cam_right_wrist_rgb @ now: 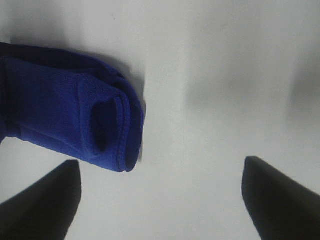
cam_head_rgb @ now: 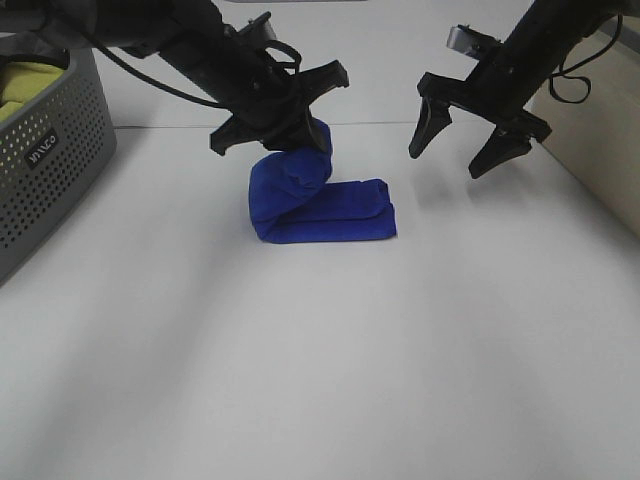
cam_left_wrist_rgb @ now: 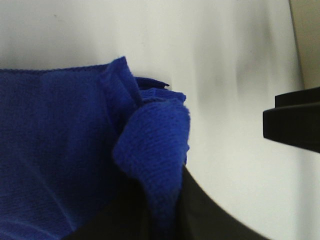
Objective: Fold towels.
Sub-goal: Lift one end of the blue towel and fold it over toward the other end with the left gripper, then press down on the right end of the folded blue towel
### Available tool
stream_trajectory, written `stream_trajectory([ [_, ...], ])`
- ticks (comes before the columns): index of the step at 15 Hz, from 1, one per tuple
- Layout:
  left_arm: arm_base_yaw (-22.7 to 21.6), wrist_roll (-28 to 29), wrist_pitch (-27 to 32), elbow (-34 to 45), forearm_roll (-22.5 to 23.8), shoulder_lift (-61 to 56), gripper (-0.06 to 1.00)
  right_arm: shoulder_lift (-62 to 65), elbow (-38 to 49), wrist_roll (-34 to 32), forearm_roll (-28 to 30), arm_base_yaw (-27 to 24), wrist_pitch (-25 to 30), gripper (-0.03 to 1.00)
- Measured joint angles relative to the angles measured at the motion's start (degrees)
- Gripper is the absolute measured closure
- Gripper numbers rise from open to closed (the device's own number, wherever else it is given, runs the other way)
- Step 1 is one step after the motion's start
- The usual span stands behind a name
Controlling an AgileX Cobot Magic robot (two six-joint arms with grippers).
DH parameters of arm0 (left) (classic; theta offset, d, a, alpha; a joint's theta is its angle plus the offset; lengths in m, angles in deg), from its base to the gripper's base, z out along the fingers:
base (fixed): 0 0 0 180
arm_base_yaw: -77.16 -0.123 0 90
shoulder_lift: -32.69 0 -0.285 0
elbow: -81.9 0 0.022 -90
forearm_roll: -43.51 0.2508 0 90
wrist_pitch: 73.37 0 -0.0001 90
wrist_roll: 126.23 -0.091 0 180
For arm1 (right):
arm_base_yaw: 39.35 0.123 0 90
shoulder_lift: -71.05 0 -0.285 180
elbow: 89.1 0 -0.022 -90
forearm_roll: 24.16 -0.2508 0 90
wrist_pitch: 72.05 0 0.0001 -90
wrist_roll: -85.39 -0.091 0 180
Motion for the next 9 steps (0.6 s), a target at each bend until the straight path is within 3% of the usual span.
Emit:
stream_trajectory([
  [3,0.9,0.0,-2.1,0.0,-6.2,1.7,0.83,0.0,0.0,0.0,-0.1,0.0,1.4,0.14],
  [7,1.1,-1.0,-3.3,0.0,-10.7,1.8,0.45,1.1,0.0,0.0,0.1,0.0,2.1,0.14],
  [9,1.1,-3.0,-3.3,0.0,-13.4,1.8,0.34,1.5,0.0,0.0,0.1,0.0,2.4,0.14],
])
